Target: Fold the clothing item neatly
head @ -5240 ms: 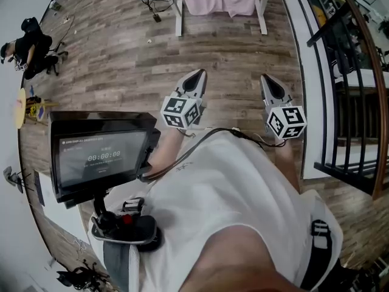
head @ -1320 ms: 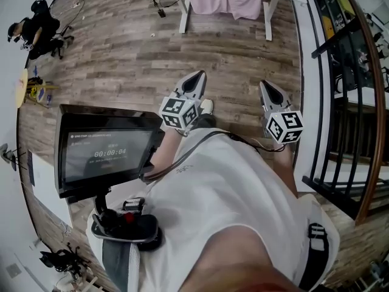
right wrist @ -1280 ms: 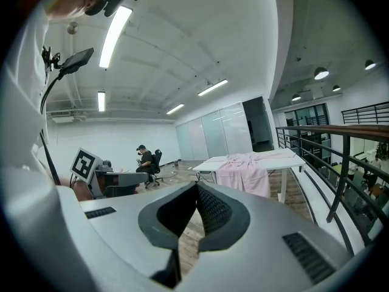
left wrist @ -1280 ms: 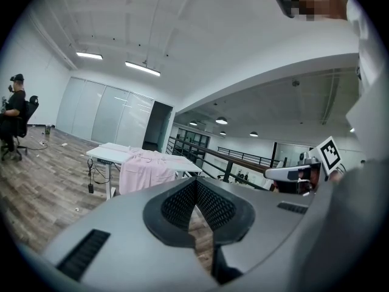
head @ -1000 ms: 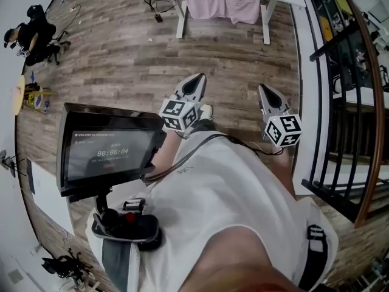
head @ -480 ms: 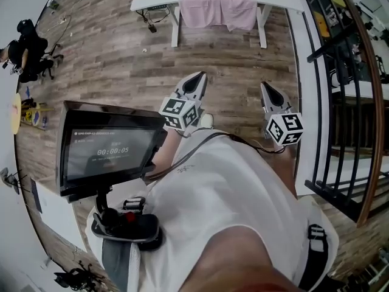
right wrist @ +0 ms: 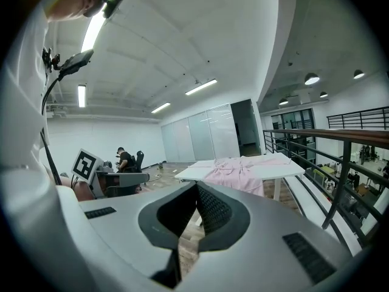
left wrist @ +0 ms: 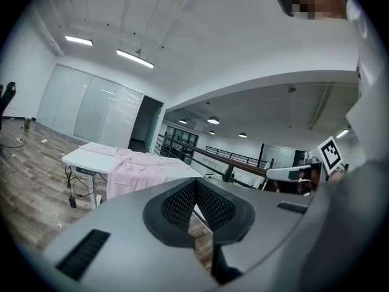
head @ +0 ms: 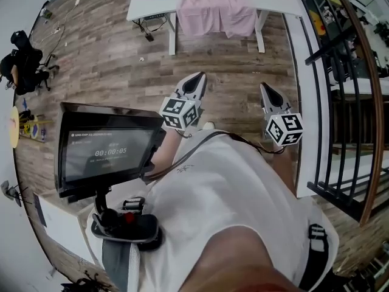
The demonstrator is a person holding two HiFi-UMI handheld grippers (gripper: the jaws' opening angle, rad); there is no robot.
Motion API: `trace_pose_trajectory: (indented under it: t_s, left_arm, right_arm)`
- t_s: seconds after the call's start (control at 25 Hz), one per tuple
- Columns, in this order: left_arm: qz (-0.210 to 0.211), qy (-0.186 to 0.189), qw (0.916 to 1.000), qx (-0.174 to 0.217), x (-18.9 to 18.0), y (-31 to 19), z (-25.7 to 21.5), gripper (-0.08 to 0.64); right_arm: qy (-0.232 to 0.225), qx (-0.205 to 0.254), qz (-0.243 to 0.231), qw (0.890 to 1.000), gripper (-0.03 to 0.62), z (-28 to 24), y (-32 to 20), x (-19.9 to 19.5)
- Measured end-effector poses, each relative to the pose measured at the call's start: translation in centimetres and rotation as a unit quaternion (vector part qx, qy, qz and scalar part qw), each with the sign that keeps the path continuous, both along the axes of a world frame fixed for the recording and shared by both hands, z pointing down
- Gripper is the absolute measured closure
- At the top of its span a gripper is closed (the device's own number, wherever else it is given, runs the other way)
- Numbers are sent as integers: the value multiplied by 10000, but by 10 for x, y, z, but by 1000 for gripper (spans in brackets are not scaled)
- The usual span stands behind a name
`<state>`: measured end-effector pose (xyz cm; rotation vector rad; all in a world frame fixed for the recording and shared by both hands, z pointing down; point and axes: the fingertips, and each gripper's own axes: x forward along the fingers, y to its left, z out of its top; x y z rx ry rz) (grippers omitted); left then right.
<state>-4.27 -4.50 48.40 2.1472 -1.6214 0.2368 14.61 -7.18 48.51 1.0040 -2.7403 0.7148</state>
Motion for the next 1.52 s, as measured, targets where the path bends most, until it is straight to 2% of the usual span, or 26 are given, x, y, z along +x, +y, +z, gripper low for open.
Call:
trace_pose_trajectory:
  t_s: [0.4, 0.88, 1.24, 1.52]
  left_arm:
    - [243, -227, 9993, 165, 5, -10, -7, 558]
    - [266, -398, 9982, 356, 4, -30, -23, 558]
    - [202, -597, 9962, 606, -4, -49, -44, 558]
    - [160, -547, 9963, 641, -2, -53, -46, 558]
  right_arm:
    - [-95, 169, 158, 9997, 591, -4, -7, -3]
    - [-188, 399, 357, 9984, 591, -13, -26, -14]
    - [-217, 749, 415, 9961, 591, -38, -52, -24]
    - [-201, 790, 415, 9958, 591, -43, -60, -20]
